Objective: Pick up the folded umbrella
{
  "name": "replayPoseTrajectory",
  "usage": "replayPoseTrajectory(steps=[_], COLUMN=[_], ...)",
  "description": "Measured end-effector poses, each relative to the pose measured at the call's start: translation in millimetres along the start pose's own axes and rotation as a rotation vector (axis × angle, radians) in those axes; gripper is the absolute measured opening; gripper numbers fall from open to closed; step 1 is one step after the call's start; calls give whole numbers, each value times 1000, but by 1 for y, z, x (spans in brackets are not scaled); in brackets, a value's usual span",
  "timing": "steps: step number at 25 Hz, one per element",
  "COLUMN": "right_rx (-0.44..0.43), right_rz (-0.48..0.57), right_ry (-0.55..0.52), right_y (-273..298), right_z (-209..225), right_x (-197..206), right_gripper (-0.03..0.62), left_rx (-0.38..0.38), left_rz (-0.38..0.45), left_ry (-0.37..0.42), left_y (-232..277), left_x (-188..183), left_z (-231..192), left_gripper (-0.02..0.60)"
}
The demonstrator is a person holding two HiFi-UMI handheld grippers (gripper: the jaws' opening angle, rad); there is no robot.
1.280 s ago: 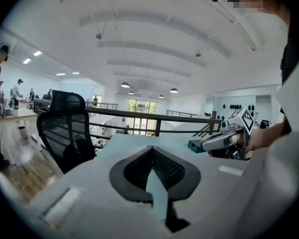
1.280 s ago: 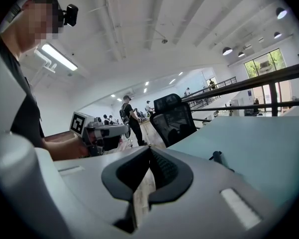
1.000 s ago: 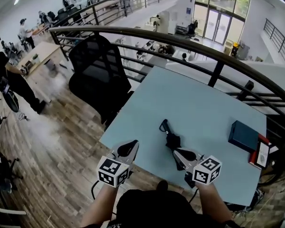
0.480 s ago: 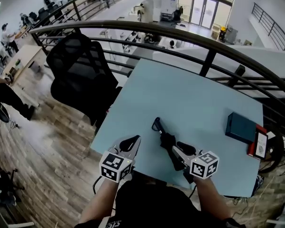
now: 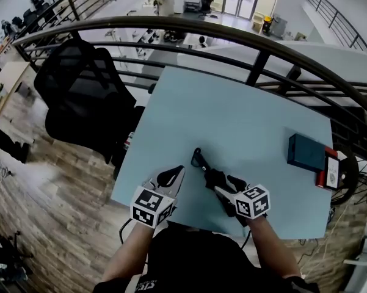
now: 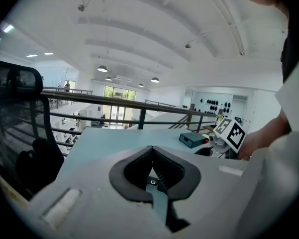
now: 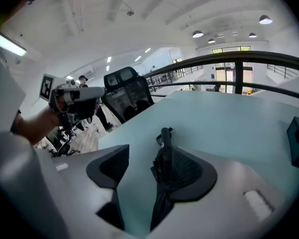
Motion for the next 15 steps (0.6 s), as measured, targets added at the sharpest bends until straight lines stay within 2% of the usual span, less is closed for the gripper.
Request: replayPoseTrajectory(steps=[9,15], right_rx=[81,101], right_rz=[-159,-265], right_ry=[-3,26], right_y=[28,45], right_z=[12,24], right_x=[27,43], right_gripper=[304,320], left_rx=[75,90], left_rz=[-32,-49], left_ry=[-23,-33], left_y=[23,28], left_x=[12,19], left_z=[-16,-25], left_gripper=[6,6])
Point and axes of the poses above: the fingertips, and each gripper's own axes: y forward along the fingers, z to its right, x out of its underside, the point moved 9 cm from there along -y, backward along the fingers, and after that the axes turned 2 degrees about y, right-handed, at the moved point
